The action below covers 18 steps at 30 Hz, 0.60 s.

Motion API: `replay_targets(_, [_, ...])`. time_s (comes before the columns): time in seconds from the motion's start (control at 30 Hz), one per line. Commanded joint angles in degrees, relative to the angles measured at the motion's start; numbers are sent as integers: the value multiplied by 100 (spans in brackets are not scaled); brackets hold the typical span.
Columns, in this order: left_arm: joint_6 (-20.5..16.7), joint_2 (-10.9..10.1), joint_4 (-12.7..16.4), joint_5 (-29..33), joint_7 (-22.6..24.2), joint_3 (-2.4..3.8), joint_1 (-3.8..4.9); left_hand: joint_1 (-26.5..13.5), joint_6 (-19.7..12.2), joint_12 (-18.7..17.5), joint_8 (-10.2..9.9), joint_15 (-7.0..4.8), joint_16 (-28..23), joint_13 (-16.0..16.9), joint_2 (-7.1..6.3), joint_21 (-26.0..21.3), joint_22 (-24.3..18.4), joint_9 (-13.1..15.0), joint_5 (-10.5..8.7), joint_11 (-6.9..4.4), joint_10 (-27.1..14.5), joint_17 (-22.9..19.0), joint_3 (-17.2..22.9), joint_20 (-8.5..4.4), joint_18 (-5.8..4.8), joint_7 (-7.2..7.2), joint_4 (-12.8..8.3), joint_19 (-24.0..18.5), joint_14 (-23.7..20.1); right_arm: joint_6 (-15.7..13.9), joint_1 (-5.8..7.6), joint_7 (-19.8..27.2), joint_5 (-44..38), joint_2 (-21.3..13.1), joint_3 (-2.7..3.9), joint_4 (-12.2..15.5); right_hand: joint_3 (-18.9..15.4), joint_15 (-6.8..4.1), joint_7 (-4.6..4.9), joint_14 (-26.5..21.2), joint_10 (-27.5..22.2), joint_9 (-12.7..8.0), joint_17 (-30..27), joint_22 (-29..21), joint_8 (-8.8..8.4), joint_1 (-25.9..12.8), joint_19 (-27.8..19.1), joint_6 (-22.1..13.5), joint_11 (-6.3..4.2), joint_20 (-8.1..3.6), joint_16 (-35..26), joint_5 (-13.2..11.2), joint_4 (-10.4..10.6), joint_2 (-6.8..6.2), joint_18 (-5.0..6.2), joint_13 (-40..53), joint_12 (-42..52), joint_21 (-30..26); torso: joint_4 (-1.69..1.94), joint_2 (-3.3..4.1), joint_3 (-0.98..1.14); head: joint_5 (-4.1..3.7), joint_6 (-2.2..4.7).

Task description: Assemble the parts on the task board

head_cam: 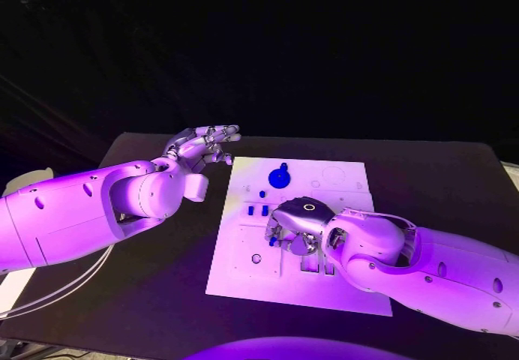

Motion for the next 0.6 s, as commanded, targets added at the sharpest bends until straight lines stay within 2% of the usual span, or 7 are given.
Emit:
replay_targets(0.03, [114,9,4,20,10,3,2,19,-21,19,12,-9,-36,-5,-2,-27,-8,-9,19,21,-21,-5,-29,17,105,23,-15,-32,-37,219,-10,-2,-55,7,-8,-12,29,30,51,360,2,7,226,-5,12,-66,-11,8,20,24,14,14,6,9,47,9,17,0,0,-3,2,0,-2])
replay_targets(0.33, [117,6,6,20,3,3,2,27,-25,20,11,-8,-36,-6,-1,-30,-9,-10,21,22,-27,-9,-29,18,105,24,-20,-32,-40,297,-10,-91,-119,57,-24,-37,19,36,51,356,-15,12,217,-14,11,-138,-16,0,25,32,9,14,-4,-9,50,8,13,-6,2,3,3,3,1])
replay_targets(0.6, [115,3,19,20,0,3,2,27,-25,20,11,-8,-36,-6,-1,-30,-9,-10,21,22,-27,-9,-29,18,105,24,-20,-32,-40,343,-10,-191,-104,128,-78,-138,-140,106,104,344,-307,-20,171,-65,-16,-464,-42,-188,103,89,-19,84,39,-168,57,-8,-7,-41,2,1,-2,3,-4])
